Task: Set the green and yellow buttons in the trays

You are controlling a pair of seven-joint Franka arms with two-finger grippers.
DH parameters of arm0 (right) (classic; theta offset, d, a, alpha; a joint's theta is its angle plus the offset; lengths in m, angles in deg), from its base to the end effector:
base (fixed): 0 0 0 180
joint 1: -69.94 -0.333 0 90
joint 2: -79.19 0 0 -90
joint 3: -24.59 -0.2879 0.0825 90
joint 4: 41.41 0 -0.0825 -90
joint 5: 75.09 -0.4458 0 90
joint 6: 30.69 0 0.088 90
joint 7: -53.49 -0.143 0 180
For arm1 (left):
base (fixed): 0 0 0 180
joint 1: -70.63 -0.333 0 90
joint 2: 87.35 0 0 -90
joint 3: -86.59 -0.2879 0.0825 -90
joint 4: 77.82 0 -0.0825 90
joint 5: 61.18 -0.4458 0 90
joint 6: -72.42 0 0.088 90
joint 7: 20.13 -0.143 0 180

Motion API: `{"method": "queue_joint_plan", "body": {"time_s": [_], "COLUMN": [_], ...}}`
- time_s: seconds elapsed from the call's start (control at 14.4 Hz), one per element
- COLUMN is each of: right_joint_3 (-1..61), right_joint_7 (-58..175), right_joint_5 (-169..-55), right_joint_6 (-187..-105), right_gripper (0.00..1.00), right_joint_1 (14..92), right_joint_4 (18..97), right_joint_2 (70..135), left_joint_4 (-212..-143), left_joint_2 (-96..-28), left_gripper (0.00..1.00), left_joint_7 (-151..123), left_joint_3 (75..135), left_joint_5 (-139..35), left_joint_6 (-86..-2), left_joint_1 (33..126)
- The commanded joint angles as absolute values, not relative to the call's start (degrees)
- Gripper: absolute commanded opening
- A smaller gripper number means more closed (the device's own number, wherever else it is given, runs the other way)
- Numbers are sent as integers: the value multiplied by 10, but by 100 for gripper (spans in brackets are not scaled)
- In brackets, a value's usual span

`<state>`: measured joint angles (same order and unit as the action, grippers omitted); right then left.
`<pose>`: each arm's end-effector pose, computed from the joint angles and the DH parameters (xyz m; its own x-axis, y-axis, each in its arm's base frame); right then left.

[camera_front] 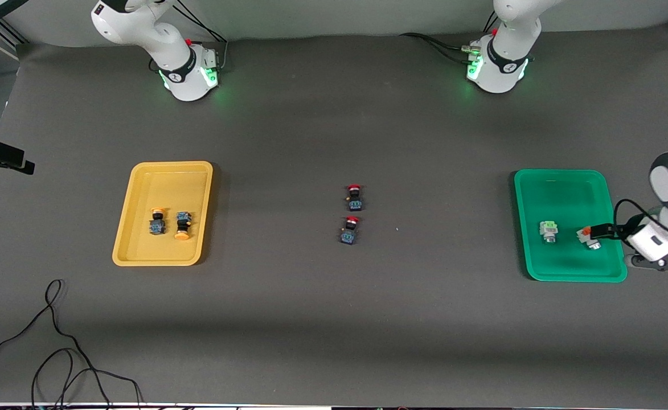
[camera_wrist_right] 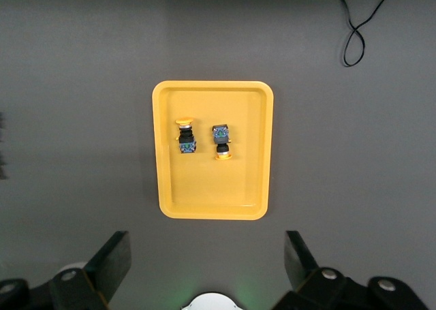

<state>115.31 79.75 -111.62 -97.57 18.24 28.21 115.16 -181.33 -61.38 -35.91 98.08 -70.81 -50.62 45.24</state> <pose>0.6190 -0.0916 0.6059 0.9940 -0.0112 -0.1086 -0.0144 -0.9995 -0.0292 0.6472 0.1733 0.1895 0.9873 -0.1147 -0.1099 -0.1169 -0.9930 -0.0141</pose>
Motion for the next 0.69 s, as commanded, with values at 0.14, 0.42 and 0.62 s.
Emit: {"method": "queue_joint_plan", "body": {"time_s": [0.14,0.42,0.62], "right_joint_3": [1124,1123,1101], "right_joint_7": [748,748,753], "right_joint_5": [-1105,-1102,-1095], "right_joint_6": [-963,-963,-963], "right_gripper": [100,100,100], "right_joint_1": [176,175,193], "right_joint_4": [259,262,258], "right_joint_2": [1151,1148,1144], "left_joint_4": [-1785,-1760,-1719], "left_joint_2": [-727,-794,-808], "left_gripper": [99,99,99], "left_joint_7": [-324,-263,-192], "left_joint_3": [1025,1078,1142], "left_joint_5": [-700,-698,-698], "left_joint_6": [-361,-277,-219], "left_joint_1": [472,472,472]}}
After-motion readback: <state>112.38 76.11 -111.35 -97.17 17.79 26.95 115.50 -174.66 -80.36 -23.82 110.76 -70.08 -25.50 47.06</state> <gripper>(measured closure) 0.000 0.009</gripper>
